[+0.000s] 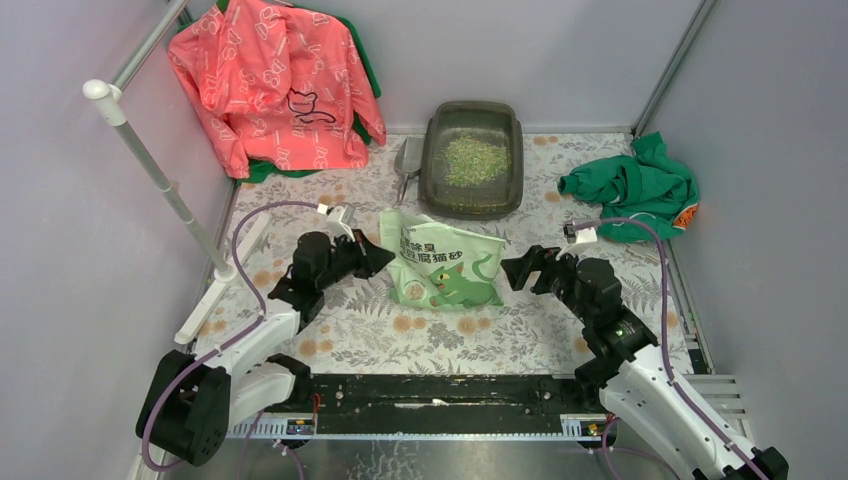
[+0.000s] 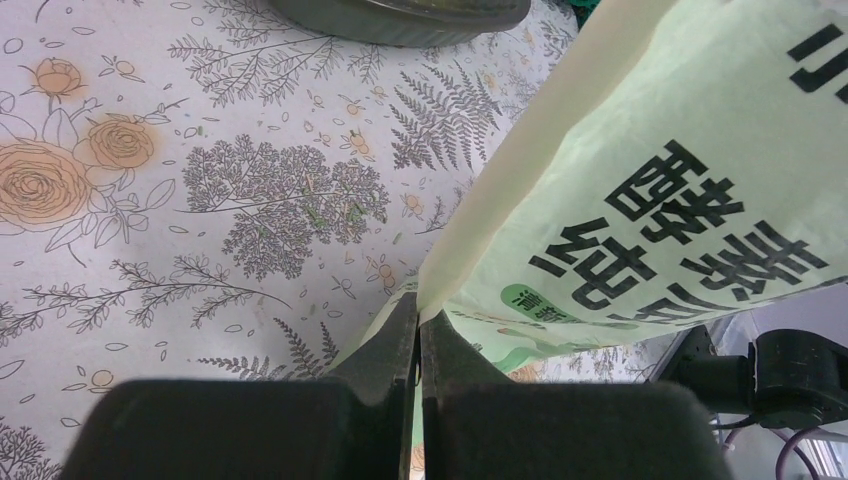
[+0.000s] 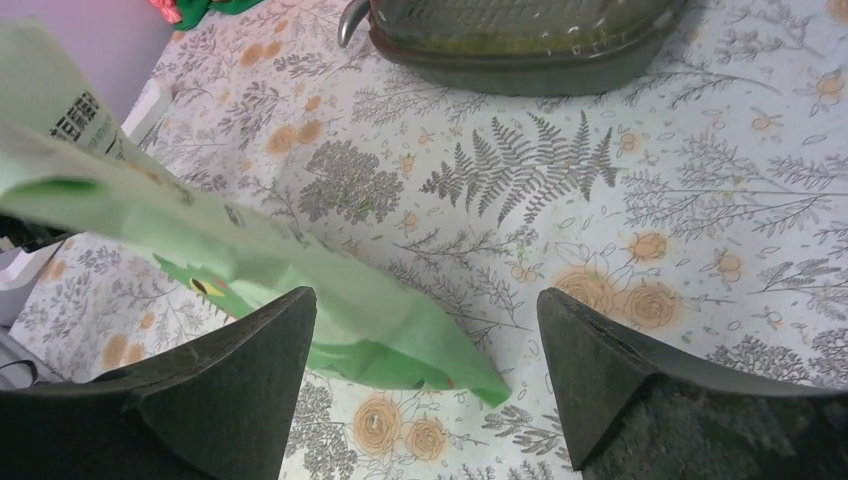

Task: Fill the litter box with clean litter
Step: Adjust the cat litter bag at the center of the board.

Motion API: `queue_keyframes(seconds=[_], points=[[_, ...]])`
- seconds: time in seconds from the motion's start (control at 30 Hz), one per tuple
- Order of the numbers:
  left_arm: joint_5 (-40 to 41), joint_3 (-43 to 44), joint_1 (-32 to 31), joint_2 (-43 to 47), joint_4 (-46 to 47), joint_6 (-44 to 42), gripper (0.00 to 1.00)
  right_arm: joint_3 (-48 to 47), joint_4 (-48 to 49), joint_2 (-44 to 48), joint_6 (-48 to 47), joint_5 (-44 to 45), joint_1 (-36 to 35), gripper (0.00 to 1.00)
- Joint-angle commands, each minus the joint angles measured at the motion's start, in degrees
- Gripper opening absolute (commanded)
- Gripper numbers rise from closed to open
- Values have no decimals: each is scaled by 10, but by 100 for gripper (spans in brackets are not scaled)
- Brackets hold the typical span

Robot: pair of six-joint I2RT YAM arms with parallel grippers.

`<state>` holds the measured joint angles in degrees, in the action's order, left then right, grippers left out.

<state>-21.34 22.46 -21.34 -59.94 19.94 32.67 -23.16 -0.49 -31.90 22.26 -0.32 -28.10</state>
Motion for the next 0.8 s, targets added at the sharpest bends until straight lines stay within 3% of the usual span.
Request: queue_keyframes(seconds=[0.0, 0.23, 0.43, 0.77], points=[[18, 13, 12, 0, -4, 3, 3, 9, 16, 16, 30, -22, 0, 88], [8, 22, 13, -13, 0, 5, 3, 16, 54, 16, 21, -148, 0, 83], [-4, 21, 13, -13, 10, 9, 3, 29, 157, -26, 7, -223, 0, 81], [-18, 22, 13, -14, 18, 10, 3, -31, 192, -133, -66, -200, 0, 79]])
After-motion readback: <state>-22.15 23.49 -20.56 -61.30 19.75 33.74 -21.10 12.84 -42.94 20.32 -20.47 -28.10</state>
